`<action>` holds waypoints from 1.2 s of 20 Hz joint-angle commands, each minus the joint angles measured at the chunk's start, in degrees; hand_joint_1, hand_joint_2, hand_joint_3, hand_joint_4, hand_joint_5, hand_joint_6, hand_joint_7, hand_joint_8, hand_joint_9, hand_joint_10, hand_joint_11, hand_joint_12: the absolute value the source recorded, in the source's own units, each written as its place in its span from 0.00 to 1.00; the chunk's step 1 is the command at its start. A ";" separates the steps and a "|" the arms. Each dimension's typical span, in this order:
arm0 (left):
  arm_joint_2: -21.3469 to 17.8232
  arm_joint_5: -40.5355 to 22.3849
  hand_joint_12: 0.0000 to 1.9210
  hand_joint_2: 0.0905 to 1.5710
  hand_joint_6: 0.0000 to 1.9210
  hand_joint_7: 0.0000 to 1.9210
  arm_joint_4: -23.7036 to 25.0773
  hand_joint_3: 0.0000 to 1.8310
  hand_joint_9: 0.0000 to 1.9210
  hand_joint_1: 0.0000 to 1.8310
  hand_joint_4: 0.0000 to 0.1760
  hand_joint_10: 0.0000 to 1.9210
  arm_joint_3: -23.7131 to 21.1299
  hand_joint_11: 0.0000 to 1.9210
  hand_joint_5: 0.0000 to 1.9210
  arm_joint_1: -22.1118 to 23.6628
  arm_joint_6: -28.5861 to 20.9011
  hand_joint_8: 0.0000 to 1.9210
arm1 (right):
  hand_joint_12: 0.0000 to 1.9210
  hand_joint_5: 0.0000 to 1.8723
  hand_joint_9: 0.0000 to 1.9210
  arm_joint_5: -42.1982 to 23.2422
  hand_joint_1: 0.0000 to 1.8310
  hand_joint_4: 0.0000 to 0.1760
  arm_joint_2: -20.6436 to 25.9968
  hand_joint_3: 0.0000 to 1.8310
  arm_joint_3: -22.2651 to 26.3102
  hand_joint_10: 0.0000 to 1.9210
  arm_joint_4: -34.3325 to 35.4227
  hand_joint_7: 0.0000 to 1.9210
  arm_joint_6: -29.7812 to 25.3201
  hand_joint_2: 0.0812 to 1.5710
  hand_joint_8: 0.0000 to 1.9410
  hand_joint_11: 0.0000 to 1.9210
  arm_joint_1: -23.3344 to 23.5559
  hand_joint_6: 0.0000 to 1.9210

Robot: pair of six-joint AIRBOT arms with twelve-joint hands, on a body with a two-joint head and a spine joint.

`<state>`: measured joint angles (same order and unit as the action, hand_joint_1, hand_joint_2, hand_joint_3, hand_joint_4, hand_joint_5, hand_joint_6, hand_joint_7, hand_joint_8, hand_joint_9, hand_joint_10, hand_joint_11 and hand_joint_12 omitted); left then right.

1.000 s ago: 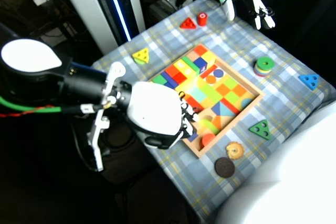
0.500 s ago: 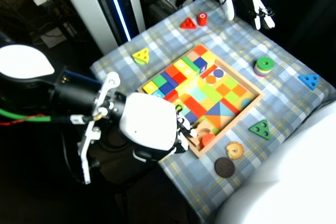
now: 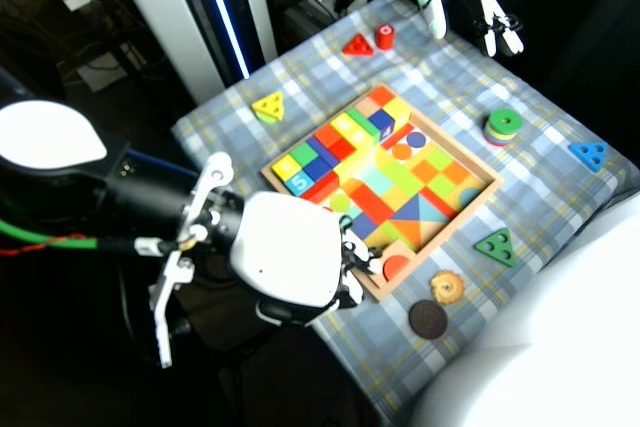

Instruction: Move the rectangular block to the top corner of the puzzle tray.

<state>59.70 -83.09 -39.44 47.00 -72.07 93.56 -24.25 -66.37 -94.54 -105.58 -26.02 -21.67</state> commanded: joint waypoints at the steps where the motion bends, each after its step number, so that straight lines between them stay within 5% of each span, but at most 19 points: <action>1: -0.50 -6.49 0.00 0.87 0.00 0.07 2.34 0.00 0.03 0.36 0.31 0.00 0.07 0.00 0.20 0.39 -0.38 0.00 | 1.00 0.25 0.73 2.84 0.82 0.13 -0.27 0.01 -0.45 1.00 1.04 0.60 0.48 0.76 1.00 0.78 0.37 0.00; 3: -0.45 -6.47 0.00 0.87 0.00 0.07 2.32 0.00 0.03 0.38 0.30 0.00 0.08 0.00 0.20 0.38 -0.38 0.00 | 1.00 0.24 0.74 3.58 0.82 0.00 -0.50 0.01 -0.56 1.00 1.08 0.63 0.50 0.77 1.00 0.80 0.37 0.00; 6: -0.42 -6.52 0.00 0.87 0.00 0.07 2.28 0.00 0.04 0.38 0.26 0.00 0.05 0.00 0.21 0.34 -0.38 0.00 | 1.00 0.24 0.74 3.75 0.84 0.00 -0.64 0.00 -0.42 1.00 1.45 0.62 0.52 0.76 1.00 0.79 0.39 0.00; 7: -0.42 -6.50 0.00 0.87 0.00 0.07 2.28 0.00 0.03 0.38 0.32 0.00 0.04 0.00 0.20 0.33 -0.38 0.00 | 1.00 0.24 0.76 3.75 0.86 0.00 -0.53 0.00 -0.17 1.00 1.51 0.64 0.54 0.75 1.00 0.81 0.39 0.00; 10: -0.40 -6.51 0.00 0.87 0.00 0.07 2.24 0.00 0.04 0.38 0.21 0.00 0.04 0.00 0.21 0.33 -0.38 0.00 | 1.00 0.24 0.77 3.74 0.89 0.00 0.06 0.00 0.37 1.00 5.57 0.63 2.88 0.75 1.00 0.81 0.41 0.00; 12: -0.38 -6.50 0.00 0.87 0.00 0.07 2.22 0.00 0.04 0.37 0.37 0.00 0.04 0.00 0.21 0.32 -0.39 0.00 | 1.00 0.25 0.77 3.74 0.91 0.00 0.12 0.00 0.41 1.00 8.59 0.58 5.26 0.75 1.00 0.82 0.49 0.00; 15: -0.38 -6.50 0.00 0.87 0.00 0.07 2.14 0.00 0.04 0.37 0.30 0.00 0.04 0.00 0.21 0.32 -0.39 0.00 | 1.00 0.24 0.77 3.74 0.92 0.00 0.11 0.00 0.48 1.00 9.87 0.49 6.28 0.75 0.96 0.82 1.07 0.00; 16: -0.39 -6.48 0.00 0.87 0.00 0.07 2.13 0.00 0.04 0.38 0.20 0.00 0.04 0.00 0.21 0.32 -0.39 0.00 | 1.00 0.24 0.78 3.74 0.92 0.00 0.17 0.00 0.71 1.00 11.21 0.53 7.19 0.75 0.99 0.83 1.13 0.00; 21: -0.44 -6.60 0.00 0.88 0.00 0.07 2.16 0.00 0.04 0.36 0.28 0.00 -0.04 0.00 0.20 0.32 -0.41 0.00 | 1.00 0.22 0.79 3.72 0.93 0.00 5.58 0.00 7.26 1.00 20.35 0.68 12.34 0.74 1.00 0.83 1.54 0.00; 24: -0.40 -6.77 0.00 0.88 0.00 0.07 2.14 0.00 0.04 0.37 0.21 0.00 -0.10 0.00 0.20 0.28 -0.49 0.00 | 1.00 0.23 0.72 2.26 0.92 0.00 12.93 0.00 16.00 1.00 39.63 0.61 29.68 0.75 1.00 0.77 1.62 0.00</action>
<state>59.70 -83.20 -39.66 46.94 -72.10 93.47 -20.88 -51.90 -76.79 -63.72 6.70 -20.91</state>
